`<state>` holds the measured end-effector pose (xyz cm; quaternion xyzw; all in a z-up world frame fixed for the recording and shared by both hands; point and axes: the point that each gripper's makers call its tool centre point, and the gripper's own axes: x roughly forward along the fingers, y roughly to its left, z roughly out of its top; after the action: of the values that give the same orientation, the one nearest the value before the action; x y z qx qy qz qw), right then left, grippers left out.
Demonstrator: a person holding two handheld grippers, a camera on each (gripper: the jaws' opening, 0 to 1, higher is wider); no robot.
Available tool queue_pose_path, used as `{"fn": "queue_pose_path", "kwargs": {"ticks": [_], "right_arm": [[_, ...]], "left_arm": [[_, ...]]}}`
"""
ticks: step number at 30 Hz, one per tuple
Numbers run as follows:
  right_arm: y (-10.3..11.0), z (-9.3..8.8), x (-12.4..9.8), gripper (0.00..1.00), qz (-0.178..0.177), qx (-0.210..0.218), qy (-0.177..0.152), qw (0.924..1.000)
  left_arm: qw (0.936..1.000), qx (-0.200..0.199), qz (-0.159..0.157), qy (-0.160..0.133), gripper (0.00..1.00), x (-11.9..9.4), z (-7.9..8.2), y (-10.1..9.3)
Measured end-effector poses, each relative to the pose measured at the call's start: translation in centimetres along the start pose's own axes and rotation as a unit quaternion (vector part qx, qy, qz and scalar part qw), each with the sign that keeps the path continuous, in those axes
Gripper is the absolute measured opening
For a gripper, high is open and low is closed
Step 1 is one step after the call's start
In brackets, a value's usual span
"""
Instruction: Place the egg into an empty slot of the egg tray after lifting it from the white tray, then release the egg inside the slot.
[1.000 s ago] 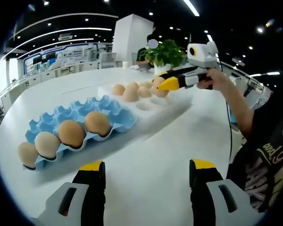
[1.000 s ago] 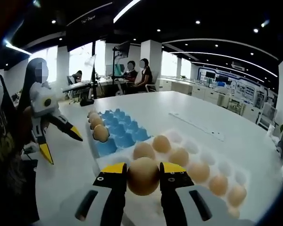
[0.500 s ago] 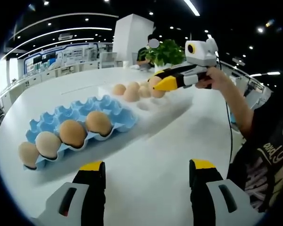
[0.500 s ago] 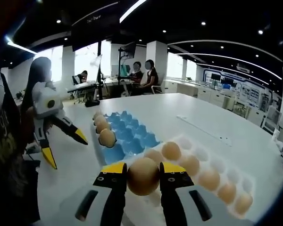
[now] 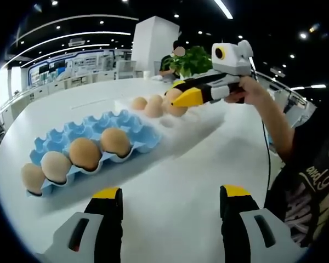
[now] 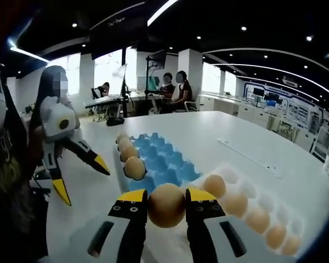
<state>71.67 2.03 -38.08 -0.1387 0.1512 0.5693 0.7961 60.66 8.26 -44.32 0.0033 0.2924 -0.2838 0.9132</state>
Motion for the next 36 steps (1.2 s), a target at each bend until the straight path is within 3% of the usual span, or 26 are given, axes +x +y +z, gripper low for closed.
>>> {"fn": "queue_pose_path", "kwargs": {"ticks": [21, 36], "right_arm": [[2.4, 1.1, 2.9, 0.28, 0.043, -0.011, -0.003, 0.999], [3.3, 1.1, 3.5, 0.28, 0.067, -0.008, -0.004, 0.9977]], "left_arm": [[1.0, -0.007, 0.006, -0.001, 0.73, -0.3, -0.2, 0.6], [0.9999, -0.011, 0.01, 0.0, 0.73, -0.3, -0.4, 1.0]]}}
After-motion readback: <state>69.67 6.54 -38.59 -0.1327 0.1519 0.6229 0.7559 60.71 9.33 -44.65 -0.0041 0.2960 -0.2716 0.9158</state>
